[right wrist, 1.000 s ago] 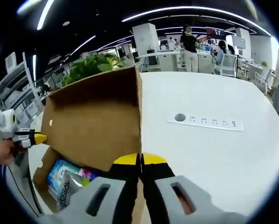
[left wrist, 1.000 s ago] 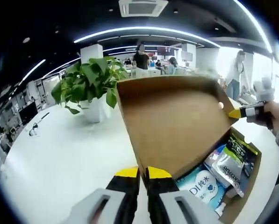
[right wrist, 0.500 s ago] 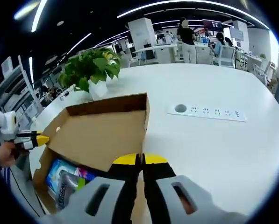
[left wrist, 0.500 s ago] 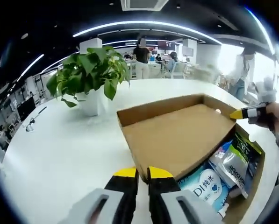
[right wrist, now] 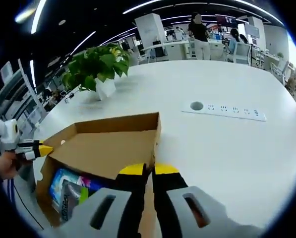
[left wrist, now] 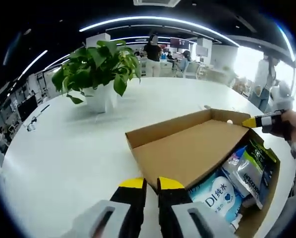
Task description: Operate the shoe box by opening the lid, removing the specified soft item, and placing it in the target area until the item is outside and the box remains undamaged.
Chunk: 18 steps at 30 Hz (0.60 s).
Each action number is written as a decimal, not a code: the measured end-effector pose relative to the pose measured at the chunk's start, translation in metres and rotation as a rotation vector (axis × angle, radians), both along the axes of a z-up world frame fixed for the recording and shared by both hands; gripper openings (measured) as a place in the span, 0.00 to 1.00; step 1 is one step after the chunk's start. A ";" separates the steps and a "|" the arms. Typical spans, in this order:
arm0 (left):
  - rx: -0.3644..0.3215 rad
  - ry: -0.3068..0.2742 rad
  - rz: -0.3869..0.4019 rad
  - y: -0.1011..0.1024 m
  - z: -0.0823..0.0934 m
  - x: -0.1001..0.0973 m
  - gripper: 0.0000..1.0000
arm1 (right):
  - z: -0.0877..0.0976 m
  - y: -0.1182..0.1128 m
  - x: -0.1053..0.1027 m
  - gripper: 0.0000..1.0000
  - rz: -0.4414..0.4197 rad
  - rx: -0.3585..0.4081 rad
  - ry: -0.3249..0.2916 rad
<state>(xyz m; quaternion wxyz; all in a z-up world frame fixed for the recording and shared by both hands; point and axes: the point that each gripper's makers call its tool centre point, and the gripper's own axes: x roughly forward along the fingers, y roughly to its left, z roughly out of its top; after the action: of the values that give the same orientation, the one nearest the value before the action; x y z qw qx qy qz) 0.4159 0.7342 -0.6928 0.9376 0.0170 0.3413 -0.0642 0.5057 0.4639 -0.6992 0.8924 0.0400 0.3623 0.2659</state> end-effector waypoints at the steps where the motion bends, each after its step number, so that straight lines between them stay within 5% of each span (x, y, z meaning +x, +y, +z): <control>1: 0.002 0.001 -0.001 0.000 0.000 0.000 0.08 | 0.001 0.000 0.000 0.03 -0.001 0.002 -0.002; 18: 0.023 0.002 -0.036 -0.004 0.010 -0.015 0.08 | 0.008 -0.008 -0.017 0.03 -0.002 0.033 0.032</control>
<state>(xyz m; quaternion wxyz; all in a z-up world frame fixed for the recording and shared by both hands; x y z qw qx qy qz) 0.4006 0.7300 -0.6824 0.9358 0.0337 0.3424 -0.0770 0.4890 0.4562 -0.6917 0.8860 0.0594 0.3719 0.2705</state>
